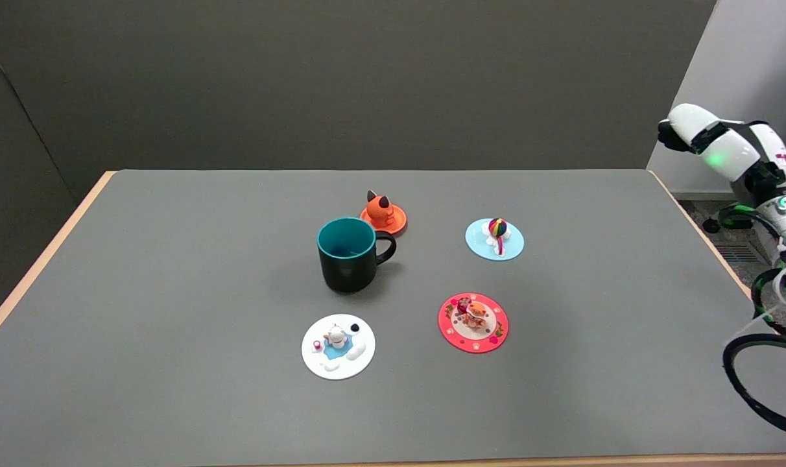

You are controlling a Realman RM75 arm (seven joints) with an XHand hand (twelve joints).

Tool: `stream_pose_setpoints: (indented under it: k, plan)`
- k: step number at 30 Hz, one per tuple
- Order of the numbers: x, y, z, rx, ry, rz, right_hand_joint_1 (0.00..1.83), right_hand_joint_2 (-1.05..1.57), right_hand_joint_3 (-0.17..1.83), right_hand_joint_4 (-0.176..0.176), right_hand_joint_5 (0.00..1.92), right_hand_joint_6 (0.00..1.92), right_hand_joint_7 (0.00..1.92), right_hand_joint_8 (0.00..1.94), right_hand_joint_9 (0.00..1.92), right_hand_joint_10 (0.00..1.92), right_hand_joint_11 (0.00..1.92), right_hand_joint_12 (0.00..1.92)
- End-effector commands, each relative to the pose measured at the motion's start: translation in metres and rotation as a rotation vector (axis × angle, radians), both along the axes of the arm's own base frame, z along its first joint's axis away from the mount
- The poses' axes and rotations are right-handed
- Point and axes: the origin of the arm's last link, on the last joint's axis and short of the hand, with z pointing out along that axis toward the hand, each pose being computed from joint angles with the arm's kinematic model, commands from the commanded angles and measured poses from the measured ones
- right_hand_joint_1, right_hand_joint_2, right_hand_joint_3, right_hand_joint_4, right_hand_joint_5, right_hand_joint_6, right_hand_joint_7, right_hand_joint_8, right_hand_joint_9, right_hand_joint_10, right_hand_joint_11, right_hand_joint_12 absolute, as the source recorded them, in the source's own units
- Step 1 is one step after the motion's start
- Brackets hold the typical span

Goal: Pick up the cup lid with blue sky.

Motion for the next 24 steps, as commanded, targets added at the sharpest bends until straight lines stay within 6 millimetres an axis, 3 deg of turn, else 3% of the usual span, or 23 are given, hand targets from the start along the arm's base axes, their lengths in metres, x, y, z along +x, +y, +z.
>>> stream_pose_setpoints:
  k: [1, 4, 15, 20, 24]
  plan:
    - [-0.002, -0.018, -0.021, 0.066, 0.031, 0.01, 0.44, 0.47, 0.76, -0.128, 0.77, 0.32, 0.79, 0.22, 0.64, 0.23, 0.18, 0.15]
    - [-0.001, -0.021, -0.024, 0.062, 0.053, 0.01, 0.45, 0.54, 0.66, -0.136, 0.78, 0.32, 0.79, 0.23, 0.64, 0.22, 0.17, 0.17]
    - [-0.003, -0.042, -0.046, 0.096, 0.115, -0.005, 0.46, 0.48, 0.76, -0.141, 0.77, 0.34, 0.81, 0.22, 0.64, 0.23, 0.17, 0.14]
    - [-0.016, -0.059, -0.058, 0.106, 0.198, -0.077, 0.47, 0.55, 0.66, -0.154, 0.77, 0.31, 0.8, 0.23, 0.64, 0.23, 0.15, 0.17]
    - [-0.021, -0.077, -0.077, 0.13, 0.35, -0.155, 0.55, 0.5, 0.7, -0.157, 0.77, 0.31, 0.79, 0.23, 0.64, 0.22, 0.15, 0.18]
